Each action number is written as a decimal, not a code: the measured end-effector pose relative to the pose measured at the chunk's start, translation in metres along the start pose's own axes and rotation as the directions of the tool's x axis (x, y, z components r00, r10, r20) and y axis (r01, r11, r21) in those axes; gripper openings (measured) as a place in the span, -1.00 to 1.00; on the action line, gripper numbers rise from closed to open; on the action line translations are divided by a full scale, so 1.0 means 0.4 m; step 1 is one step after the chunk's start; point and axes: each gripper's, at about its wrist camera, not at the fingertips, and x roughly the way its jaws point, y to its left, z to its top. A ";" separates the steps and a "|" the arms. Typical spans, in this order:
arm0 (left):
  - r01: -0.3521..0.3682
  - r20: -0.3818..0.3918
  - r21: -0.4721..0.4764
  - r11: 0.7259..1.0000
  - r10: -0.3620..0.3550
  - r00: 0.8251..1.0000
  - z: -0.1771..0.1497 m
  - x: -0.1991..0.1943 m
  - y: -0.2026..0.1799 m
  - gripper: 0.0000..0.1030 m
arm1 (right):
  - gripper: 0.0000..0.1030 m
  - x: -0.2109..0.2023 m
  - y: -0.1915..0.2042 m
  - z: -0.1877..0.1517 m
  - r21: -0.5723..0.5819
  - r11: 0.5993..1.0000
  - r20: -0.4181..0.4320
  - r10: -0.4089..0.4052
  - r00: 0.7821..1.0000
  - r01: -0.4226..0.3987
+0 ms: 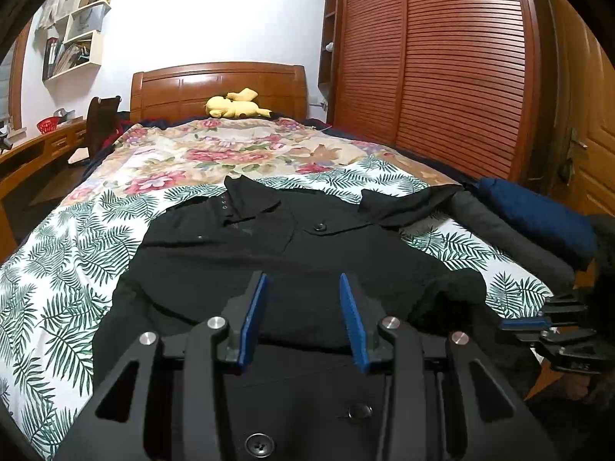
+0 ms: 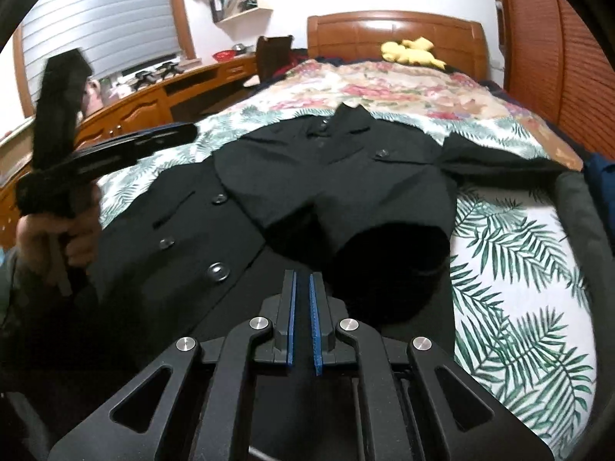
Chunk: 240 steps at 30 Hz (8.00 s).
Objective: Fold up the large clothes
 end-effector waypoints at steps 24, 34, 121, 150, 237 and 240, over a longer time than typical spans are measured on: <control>-0.026 -0.032 0.040 0.999 0.027 0.999 0.008 -0.052 -0.011 -0.27 | -0.31 0.220 -0.106 0.106 -0.004 0.998 -0.146 0.055 0.988 -0.057; 0.009 -0.028 0.046 0.999 -0.008 1.000 0.006 0.049 0.010 -0.27 | -0.31 0.197 -0.057 -0.020 0.004 1.000 -0.155 0.001 0.988 0.000; 0.059 -0.023 0.007 0.998 -0.059 0.998 -0.063 0.132 0.146 0.05 | -0.96 0.298 -0.258 0.438 0.004 0.988 0.040 -0.155 0.987 0.155; 0.070 -0.030 0.011 0.998 -0.069 0.997 -0.064 0.131 0.143 0.05 | 0.04 0.297 -0.496 0.336 0.206 0.907 -0.123 -0.350 0.929 0.369; -0.040 0.003 0.028 0.999 0.040 0.999 -0.097 -0.086 0.195 0.05 | -0.02 0.002 0.006 0.150 0.006 0.994 -0.053 -0.105 0.993 0.106; -0.003 -0.011 0.047 0.999 0.003 1.000 -0.097 -0.070 0.150 0.05 | -0.02 -0.041 -0.006 0.120 0.007 0.992 -0.040 -0.127 0.991 0.128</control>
